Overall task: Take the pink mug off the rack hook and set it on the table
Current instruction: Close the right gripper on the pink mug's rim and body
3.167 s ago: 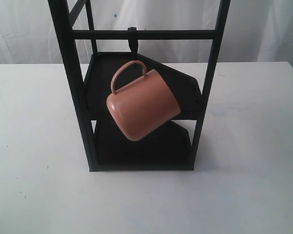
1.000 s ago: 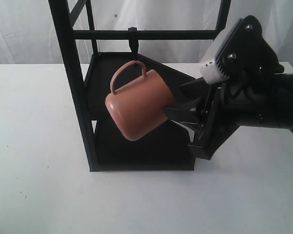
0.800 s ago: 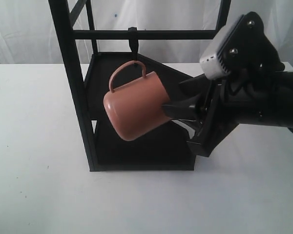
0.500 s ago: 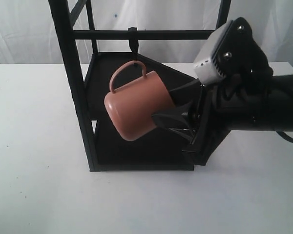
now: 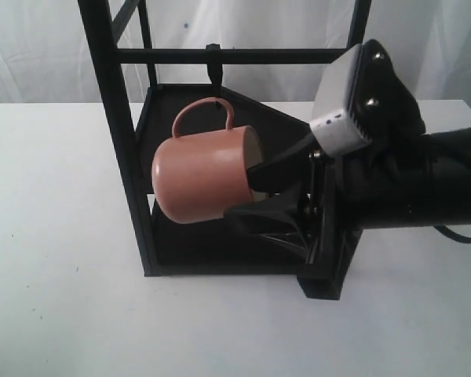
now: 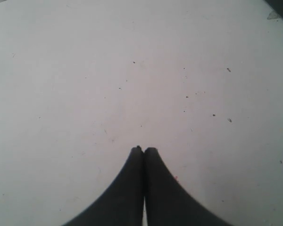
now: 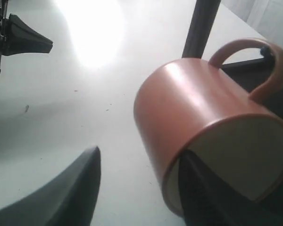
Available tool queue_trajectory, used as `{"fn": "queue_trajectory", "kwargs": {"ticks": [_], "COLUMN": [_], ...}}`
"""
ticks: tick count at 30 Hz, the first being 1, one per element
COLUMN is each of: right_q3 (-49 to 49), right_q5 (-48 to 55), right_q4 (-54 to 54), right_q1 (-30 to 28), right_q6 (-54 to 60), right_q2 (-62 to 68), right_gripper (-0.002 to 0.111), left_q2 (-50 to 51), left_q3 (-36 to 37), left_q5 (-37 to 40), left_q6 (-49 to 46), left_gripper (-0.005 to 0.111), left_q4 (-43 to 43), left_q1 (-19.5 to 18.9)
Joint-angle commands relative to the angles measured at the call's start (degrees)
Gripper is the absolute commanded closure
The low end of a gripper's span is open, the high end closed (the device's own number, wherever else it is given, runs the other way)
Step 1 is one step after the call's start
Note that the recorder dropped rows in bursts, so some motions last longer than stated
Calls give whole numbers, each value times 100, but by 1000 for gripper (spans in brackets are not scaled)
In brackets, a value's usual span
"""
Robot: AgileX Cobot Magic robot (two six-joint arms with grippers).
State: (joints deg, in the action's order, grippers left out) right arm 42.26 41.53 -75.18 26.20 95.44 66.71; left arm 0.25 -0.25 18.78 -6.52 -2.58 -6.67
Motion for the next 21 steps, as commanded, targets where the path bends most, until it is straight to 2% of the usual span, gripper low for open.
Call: {"fn": "queue_trajectory", "kwargs": {"ticks": [1,14,21], "right_q3": [52,52,52], "right_q5": [-93,37,4], "right_q4": [-112,-631,-617], "right_q1": [7,7,7], "right_q6": [77,202,202], "right_q2": [19,305,305], "right_gripper": [65,66,79], "left_q2": [-25,-25,-25], "left_q3": [25,25,25], "left_q5": [138,138,138], "left_q6": [29,29,29], "left_gripper": [107,107,107], "left_q4": [10,10,10], "left_q1": [-6,-6,-6]}}
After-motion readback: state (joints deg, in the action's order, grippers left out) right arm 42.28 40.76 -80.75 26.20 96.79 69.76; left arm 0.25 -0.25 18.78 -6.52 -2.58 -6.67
